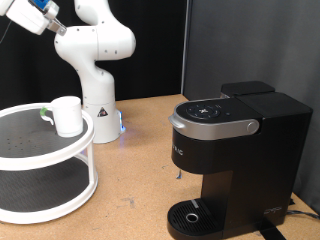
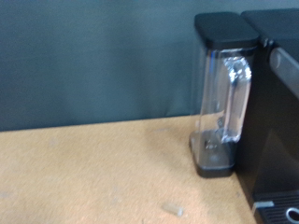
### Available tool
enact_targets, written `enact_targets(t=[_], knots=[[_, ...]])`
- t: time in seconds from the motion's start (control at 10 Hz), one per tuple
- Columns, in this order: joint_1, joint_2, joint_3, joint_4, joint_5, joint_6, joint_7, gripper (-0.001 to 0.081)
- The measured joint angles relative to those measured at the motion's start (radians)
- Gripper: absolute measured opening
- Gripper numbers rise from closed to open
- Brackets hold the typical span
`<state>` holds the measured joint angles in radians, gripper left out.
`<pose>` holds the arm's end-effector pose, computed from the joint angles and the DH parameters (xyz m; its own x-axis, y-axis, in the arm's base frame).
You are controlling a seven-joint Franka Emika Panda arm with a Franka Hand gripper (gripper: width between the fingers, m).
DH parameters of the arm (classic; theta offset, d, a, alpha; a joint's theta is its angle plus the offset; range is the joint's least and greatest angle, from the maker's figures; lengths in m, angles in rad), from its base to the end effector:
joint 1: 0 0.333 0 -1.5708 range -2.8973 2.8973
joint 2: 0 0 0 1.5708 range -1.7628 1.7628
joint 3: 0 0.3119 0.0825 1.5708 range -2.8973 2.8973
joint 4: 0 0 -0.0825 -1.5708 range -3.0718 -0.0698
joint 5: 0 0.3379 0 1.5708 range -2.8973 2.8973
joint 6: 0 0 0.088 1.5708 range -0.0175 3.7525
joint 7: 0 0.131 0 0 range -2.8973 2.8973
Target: Make a cup of coffee with the keurig machine
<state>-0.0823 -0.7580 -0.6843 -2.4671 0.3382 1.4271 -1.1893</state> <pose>0.2009 -0.1675 0.4837 0.7720 0.3572 0.5258 0.6309 -0.5314 -0.5653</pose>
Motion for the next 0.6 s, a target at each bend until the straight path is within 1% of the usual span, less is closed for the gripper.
enact_targets(t=[0.2,0.4,0.6], knots=[[0.000,0.002,-0.043,0.019,-0.040,-0.003,-0.054,0.0001],[0.003,0.013,-0.101,0.042,-0.040,-0.003,-0.073,0.0001],[0.024,0.046,-0.148,0.070,-0.040,-0.003,-0.080,0.0001]])
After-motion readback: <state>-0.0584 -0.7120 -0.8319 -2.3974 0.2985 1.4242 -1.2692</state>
